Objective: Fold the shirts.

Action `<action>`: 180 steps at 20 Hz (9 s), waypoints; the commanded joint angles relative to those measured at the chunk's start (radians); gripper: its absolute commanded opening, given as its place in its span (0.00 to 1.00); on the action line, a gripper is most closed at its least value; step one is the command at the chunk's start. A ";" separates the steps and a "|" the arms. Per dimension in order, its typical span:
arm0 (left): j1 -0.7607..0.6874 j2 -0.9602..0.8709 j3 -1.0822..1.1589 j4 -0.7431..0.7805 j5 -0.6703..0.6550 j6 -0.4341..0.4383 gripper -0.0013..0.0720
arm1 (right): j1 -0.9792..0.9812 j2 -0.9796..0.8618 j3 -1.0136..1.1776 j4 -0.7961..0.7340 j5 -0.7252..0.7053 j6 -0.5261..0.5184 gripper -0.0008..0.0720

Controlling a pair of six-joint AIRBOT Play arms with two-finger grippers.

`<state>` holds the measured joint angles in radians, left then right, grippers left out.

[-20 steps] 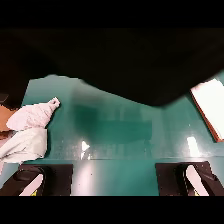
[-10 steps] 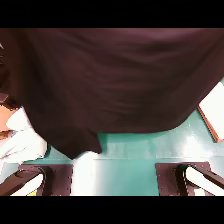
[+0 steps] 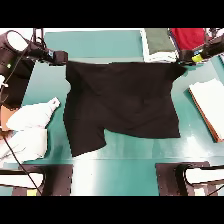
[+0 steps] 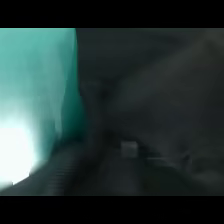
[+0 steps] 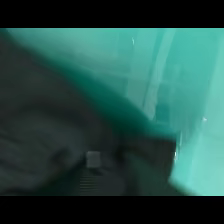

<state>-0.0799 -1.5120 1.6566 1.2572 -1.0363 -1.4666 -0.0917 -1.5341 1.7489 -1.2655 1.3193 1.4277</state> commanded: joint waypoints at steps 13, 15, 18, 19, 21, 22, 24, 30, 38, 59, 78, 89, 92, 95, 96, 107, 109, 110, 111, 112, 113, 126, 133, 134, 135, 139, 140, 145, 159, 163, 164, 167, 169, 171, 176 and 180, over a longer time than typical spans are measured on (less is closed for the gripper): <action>0.153 0.308 -0.761 -0.008 -0.118 0.016 0.74 | 0.019 0.335 -0.520 0.149 -0.003 -0.067 0.53; 0.153 0.313 -0.829 -0.008 -0.092 0.016 0.74 | 0.021 0.385 -0.577 0.151 -0.038 -0.067 0.53; 0.153 0.312 -0.886 -0.037 -0.008 0.016 0.74 | 0.018 0.426 -0.613 0.173 -0.038 -0.067 0.53; 0.150 0.308 -0.898 -0.064 0.019 0.016 0.74 | 0.019 0.431 -0.612 0.174 -0.036 -0.067 0.53; 0.150 0.300 -0.918 -0.130 0.050 0.020 0.74 | 0.020 0.445 -0.612 0.176 -0.037 -0.067 0.53; 0.150 0.298 -0.923 -0.188 0.063 0.037 0.74 | 0.020 0.451 -0.612 0.176 -0.037 -0.067 0.53; 0.150 0.298 -0.924 -0.264 0.076 0.074 0.74 | 0.019 0.462 -0.612 0.175 -0.037 -0.067 0.53; 0.150 0.321 -0.901 -0.284 0.003 0.116 0.05 | -0.092 0.521 -0.639 0.164 0.035 -0.067 0.53; 0.150 0.485 -0.845 -0.271 0.002 0.133 0.05 | -0.584 0.594 -1.133 0.037 0.127 -0.089 0.78; 0.151 0.684 -0.263 -0.263 -0.068 0.112 0.05 | -0.105 0.731 -0.539 0.248 -0.110 -0.134 0.03; 0.142 0.399 0.082 -0.232 -0.208 0.010 0.05 | -0.189 0.410 0.039 0.007 0.172 -0.064 0.03; 0.067 -0.144 -0.082 -0.191 0.082 0.058 0.05 | -0.078 -0.084 -0.146 0.010 -0.030 -0.055 0.03; 0.108 -0.142 -0.040 -0.196 0.042 0.058 0.06 | -0.093 -0.131 -0.026 0.015 -0.001 -0.056 0.03; 0.136 -0.142 -0.006 -0.185 -0.166 0.067 0.05 | -0.108 -0.100 -0.008 0.004 0.068 -0.073 0.03; 0.136 -0.142 -0.009 -0.174 -0.227 0.083 0.05 | -0.107 -0.083 -0.034 0.004 0.071 -0.076 0.03; 0.136 -0.142 -0.274 -0.146 -0.309 0.079 0.09 | -0.105 0.096 -0.489 -0.042 -0.050 -0.074 0.06; 0.136 -0.133 -0.274 -0.140 -0.309 0.044 0.76 | -0.105 0.101 -0.480 -0.033 -0.049 -0.067 0.62; 0.136 -0.117 -0.274 -0.136 -0.312 0.028 0.75 | -0.105 0.110 -0.465 -0.032 -0.034 -0.055 0.63; 0.136 -0.085 -0.275 -0.125 -0.319 0.027 0.75 | -0.105 0.128 -0.451 -0.024 -0.022 -0.056 0.63; 0.134 -0.042 -0.284 -0.110 -0.327 0.027 0.75 | -0.105 0.151 -0.443 -0.011 -0.013 -0.056 0.63; 0.128 0.013 -0.309 -0.074 -0.327 0.027 0.75 | -0.105 0.191 -0.452 -0.008 -0.008 -0.056 0.63; 0.100 0.622 -1.236 -0.140 -0.182 -0.068 0.75 | -0.105 0.533 -0.699 0.011 -0.101 -0.056 0.63; 0.100 0.622 -1.296 -0.402 -0.037 0.035 0.75 | -0.089 0.535 -0.699 0.061 -0.101 -0.055 0.63; 0.100 0.622 -1.296 -0.417 -0.029 0.036 0.74 | -0.089 0.535 -0.699 0.082 -0.099 -0.055 0.63; 0.100 0.622 -1.295 -0.429 -0.034 0.051 0.40 | -0.097 0.535 -0.699 0.091 -0.091 -0.055 0.63; 0.100 0.622 -1.226 -0.446 -0.120 0.134 0.05 | -0.188 0.535 -0.700 0.065 0.031 -0.061 0.63; 0.100 0.632 -1.204 -0.436 -0.129 0.133 0.05 | -0.225 0.535 -0.708 0.031 0.082 -0.061 0.63; 0.100 0.695 -1.156 -0.413 -0.149 0.129 0.05 | -0.459 0.534 -0.958 -0.058 0.195 -0.068 0.74; 0.100 0.695 -1.155 -0.396 -0.152 0.133 0.05 | -0.361 0.535 -1.257 0.127 -0.037 -0.113 0.27; 0.100 0.696 -1.113 -0.312 -0.262 0.130 0.05 | -0.210 0.535 -1.144 0.051 0.037 -0.112 0.03; 0.100 0.696 -1.103 -0.291 -0.290 0.128 0.05 | -0.182 0.535 -1.115 0.017 0.072 -0.111 0.03; 0.100 0.696 -1.101 -0.269 -0.331 0.109 0.05 | -0.133 0.554 -1.046 -0.085 0.170 -0.107 0.03; 0.100 0.696 -1.100 -0.269 -0.342 0.106 0.05 | -0.127 0.615 -1.027 -0.145 0.175 -0.090 0.03; 0.100 0.696 -1.084 -0.269 -0.312 0.105 0.05 | -0.154 0.693 -1.019 -0.159 0.153 -0.085 0.03; 0.100 0.685 -0.935 -0.270 -0.145 0.106 0.05 | -0.187 0.735 -1.019 -0.140 0.048 -0.086 0.03; 0.100 0.578 -0.783 -0.260 -0.054 0.124 0.05 | -0.117 0.591 -0.909 -0.140 -0.021 -0.056 0.03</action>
<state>0.0193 -0.8730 0.7788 0.9863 -1.1759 -1.3575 -0.2424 -0.8726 0.7746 -1.4029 1.3624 1.3476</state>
